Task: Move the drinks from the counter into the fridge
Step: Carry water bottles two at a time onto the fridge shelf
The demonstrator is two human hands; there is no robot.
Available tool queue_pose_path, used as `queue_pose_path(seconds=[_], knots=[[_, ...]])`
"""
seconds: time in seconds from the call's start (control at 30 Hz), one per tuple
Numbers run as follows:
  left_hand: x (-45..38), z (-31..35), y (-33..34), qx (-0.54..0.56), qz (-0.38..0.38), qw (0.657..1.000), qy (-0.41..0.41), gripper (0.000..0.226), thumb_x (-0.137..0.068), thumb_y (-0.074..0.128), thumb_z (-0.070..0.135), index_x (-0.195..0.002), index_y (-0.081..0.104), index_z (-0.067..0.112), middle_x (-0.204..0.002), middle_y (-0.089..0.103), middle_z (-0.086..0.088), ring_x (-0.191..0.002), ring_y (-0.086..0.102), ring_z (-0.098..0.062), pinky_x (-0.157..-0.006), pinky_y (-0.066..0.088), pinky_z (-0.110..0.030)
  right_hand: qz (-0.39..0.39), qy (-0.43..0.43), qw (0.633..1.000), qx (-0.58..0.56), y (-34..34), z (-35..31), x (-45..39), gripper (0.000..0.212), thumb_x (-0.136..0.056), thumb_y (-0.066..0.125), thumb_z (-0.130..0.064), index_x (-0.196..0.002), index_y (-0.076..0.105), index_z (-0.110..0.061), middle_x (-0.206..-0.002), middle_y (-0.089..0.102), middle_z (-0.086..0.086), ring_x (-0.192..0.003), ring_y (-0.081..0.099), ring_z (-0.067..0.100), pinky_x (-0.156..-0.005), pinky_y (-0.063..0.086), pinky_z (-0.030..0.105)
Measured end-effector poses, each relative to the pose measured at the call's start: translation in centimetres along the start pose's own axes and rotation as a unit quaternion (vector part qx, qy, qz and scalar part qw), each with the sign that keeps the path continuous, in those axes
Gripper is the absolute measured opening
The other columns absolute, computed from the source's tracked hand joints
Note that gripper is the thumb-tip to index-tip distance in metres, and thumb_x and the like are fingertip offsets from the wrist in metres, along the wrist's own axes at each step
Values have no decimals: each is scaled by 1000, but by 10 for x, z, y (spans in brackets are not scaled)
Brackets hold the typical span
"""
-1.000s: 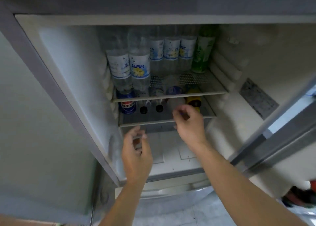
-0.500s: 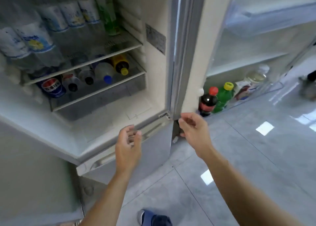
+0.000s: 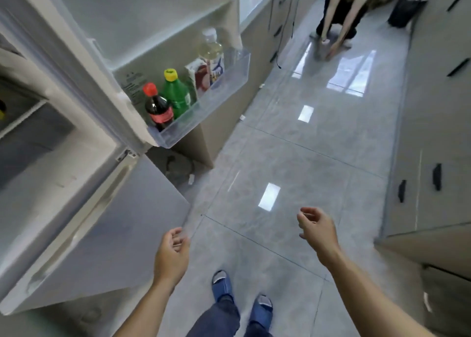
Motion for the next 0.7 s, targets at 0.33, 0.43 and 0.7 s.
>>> queue_pose_path(seconds=[0.33,0.43,0.7], knots=[[-10,-76,13,-182,-192,941,-209,31,-90,65,22,-119,61,13,-104,68,-15,-75,60,-28,-68,52,-33,119,185,975,26,-71,127,44,18,-91,66,-22,-109,64,-17,-96,68,2,-85,68,25,-77,60,46],[-26,-71,14,-198,-212,934,-208,28,-91,65,20,-117,61,12,-105,68,-16,-75,61,-28,-69,51,-34,136,225,964,30,-74,148,62,20,-91,65,-22,-111,62,-17,-96,66,1,-83,67,22,-65,58,37],[-85,7,66,-205,-242,937,-149,27,-95,60,21,-121,58,14,-104,67,-15,-80,60,-24,-73,53,-34,122,324,937,33,-71,180,77,25,-94,64,-23,-118,59,-14,-102,63,3,-89,63,23,-62,53,34]])
Point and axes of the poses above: each hand's wrist, its own x-axis away from the middle knuckle, its own y-axis out of the palm, z = x × y, the point moved 1 cm from there along -x, towards the middle knuckle
